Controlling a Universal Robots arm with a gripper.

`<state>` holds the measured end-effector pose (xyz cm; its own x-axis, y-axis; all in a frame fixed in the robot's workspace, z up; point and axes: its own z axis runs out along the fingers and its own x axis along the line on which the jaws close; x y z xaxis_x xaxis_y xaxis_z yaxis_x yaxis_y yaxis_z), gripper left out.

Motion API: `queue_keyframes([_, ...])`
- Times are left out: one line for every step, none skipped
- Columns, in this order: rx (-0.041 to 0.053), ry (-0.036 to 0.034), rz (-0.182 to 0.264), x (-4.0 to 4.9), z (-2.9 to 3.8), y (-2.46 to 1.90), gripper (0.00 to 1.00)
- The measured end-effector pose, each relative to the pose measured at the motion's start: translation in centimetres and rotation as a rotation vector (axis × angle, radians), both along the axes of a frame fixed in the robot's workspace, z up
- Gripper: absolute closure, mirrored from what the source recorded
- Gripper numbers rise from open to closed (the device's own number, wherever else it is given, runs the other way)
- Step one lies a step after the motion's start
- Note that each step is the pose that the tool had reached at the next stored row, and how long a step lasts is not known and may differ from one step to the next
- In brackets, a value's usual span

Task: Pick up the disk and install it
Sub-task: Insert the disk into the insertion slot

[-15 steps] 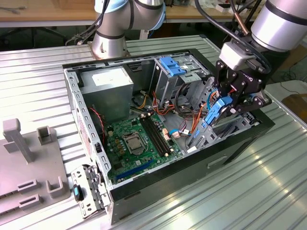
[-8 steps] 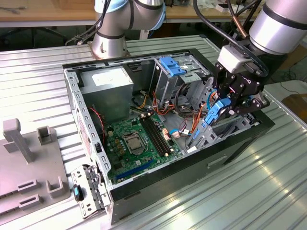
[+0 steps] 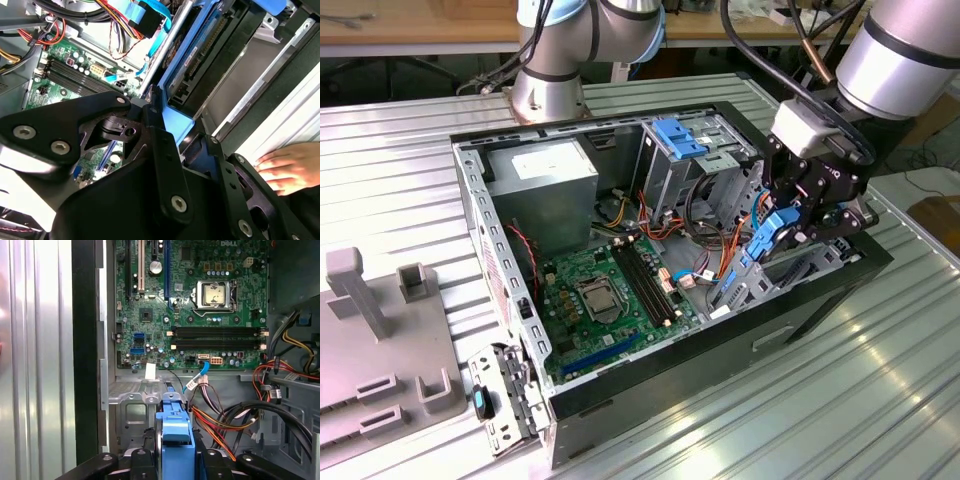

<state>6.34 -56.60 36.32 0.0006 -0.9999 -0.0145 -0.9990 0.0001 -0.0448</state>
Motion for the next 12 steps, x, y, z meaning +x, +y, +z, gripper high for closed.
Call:
queue_keyframes([0.0003,0.0,0.0,0.0,-0.06,0.0,0.63])
queue_keyframes([0.0004,-0.0001,0.0,0.0,-0.11,0.0,0.63])
queue_keyframes([0.0004,-0.0001,0.0,0.0,-0.16,0.0,0.63])
queue_keyframes([0.0005,-0.0001,0.0,0.0,-0.24,0.0,0.63])
queue_keyframes([0.0007,-0.0001,0.0,0.01,-0.29,0.0,0.63])
queue_keyframes([0.0008,-0.0001,0.0,0.01,-0.36,0.0,0.63])
queue_keyframes([0.001,-0.0001,0.0,0.01,-0.45,0.0,0.63])
queue_keyframes([0.0013,-0.0001,0.0,0.01,-0.55,0.0,0.63])
queue_keyframes([0.0013,-0.0001,0.0,0.01,-0.64,0.0,0.63])
queue_keyframes([0.0014,0.0,0.0,0.01,-0.69,0.0,0.63])
queue_keyframes([0.0016,0.0,0.0,0.02,-0.75,0.0,0.63])
queue_keyframes([0.0017,-0.0001,0.0,0.02,-0.81,0.0,0.63])
